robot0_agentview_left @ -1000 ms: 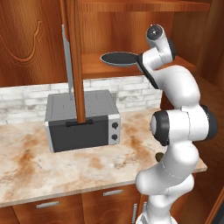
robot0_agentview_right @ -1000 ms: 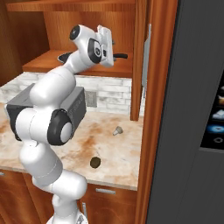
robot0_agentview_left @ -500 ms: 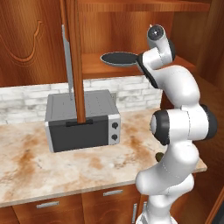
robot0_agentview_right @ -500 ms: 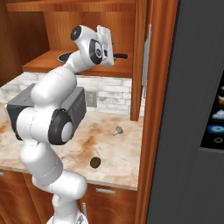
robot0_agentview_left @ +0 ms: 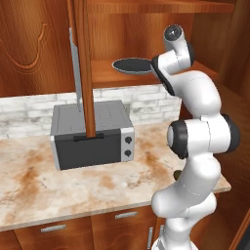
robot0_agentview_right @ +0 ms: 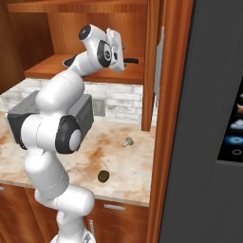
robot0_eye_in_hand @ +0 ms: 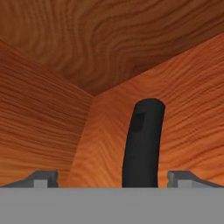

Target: Pick the pan from the cabinet and place it on the stove. Then turn on the stove burner for the pan.

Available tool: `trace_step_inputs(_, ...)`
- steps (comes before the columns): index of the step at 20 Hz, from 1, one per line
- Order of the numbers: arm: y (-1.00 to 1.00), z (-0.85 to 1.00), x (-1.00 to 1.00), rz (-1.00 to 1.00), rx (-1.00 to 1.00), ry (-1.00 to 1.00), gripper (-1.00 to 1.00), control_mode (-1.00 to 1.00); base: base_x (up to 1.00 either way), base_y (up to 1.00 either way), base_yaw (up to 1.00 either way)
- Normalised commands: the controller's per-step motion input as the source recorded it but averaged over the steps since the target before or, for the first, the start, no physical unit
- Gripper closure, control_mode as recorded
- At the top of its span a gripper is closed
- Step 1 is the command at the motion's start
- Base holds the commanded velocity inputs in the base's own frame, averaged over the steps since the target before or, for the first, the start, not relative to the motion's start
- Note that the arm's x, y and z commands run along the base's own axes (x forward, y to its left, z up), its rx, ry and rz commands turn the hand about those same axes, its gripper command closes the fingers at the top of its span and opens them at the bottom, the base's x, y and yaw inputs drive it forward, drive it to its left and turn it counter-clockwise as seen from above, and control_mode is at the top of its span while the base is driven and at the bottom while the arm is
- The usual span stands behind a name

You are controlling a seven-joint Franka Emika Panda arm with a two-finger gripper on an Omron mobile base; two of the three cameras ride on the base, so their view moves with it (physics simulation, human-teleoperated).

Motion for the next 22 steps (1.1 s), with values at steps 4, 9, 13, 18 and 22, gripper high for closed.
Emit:
trace_step_inputs(4,-0.16,-0.78,0.17,0.04,0.0,-0.01,-1.0,-1.0,0.0,0.0,0.0)
trace_step_inputs(9,-0.2,-0.77,0.27,0.04,0.0,-0.02,-1.0,-1.0,0.0,0.0,0.0)
trace_step_inputs(13,-0.26,-0.78,0.34,0.04,0.0,-0.03,-1.0,-1.0,0.0,0.0,0.0)
trace_step_inputs(18,-0.3,-0.85,0.4,0.05,0.0,-0.06,-1.0,-1.0,0.0,0.0,0.0)
trace_step_inputs(22,-0.18,-0.88,0.36,0.06,0.02,-0.08,-1.0,-1.0,0.0,0.0,0.0)
